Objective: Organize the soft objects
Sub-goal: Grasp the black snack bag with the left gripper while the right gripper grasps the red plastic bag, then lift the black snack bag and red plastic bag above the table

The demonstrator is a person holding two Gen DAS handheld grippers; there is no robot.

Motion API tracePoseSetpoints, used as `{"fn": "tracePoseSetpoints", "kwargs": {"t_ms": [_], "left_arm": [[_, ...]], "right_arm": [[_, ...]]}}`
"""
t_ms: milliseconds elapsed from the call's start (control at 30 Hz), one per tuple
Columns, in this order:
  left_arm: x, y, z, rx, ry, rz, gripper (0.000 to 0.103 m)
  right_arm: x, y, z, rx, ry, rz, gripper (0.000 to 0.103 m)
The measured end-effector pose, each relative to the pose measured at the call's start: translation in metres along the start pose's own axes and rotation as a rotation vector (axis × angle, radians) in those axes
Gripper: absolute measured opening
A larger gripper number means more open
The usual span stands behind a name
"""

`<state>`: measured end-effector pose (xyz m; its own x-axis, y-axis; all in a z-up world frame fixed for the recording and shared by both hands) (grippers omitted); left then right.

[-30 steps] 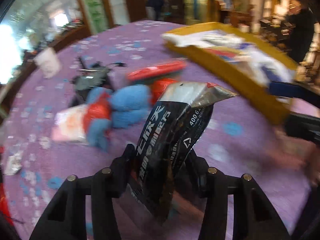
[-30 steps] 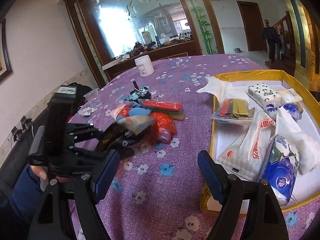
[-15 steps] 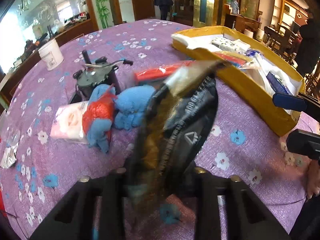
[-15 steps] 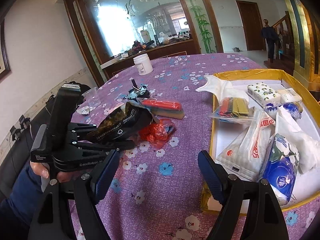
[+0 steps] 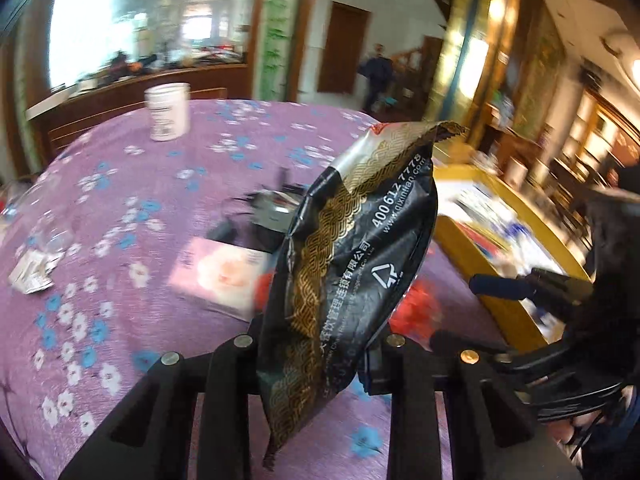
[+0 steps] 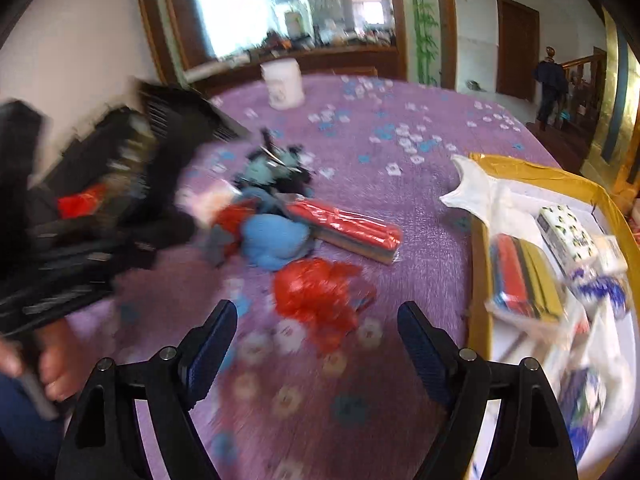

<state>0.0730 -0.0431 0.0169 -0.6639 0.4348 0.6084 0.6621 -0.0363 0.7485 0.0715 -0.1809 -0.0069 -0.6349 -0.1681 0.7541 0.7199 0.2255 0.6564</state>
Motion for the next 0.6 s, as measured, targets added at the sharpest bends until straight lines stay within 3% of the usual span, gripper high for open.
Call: {"fn": "tracePoseSetpoints", "kwargs": {"t_ms": [133, 200, 233, 600], "left_arm": [[0.002, 0.003, 0.013, 0.042, 0.072, -0.029, 0.027], [0.001, 0.003, 0.015, 0.049, 0.064, -0.025, 0.027], [0.002, 0.004, 0.015, 0.046, 0.067, -0.027, 0.027], [0.000, 0.002, 0.015, 0.032, 0.099, -0.026, 0.027]], "right_arm": [[-0.023, 0.000, 0.003, -0.017, 0.018, 0.027, 0.086], [-0.027, -0.003, 0.008, 0.006, 0.036, 0.027, 0.070], [-0.028, -0.005, 0.009, 0.022, 0.035, 0.026, 0.048], [0.015, 0.005, -0.003, -0.043, 0.065, -0.176, 0.045]]}}
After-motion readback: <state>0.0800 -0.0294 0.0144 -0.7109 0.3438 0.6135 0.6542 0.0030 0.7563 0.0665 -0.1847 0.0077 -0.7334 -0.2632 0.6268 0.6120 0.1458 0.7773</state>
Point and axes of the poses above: each gripper's, at about its wrist camera, not at the fingertips, and x roughly against the way its jaws point, z to its left, y to its top, the point moved 7 cm from there along -x, roughly the way its jaws point, and after that the axes turned 10 degrees about -y, right-handed, at the moved point
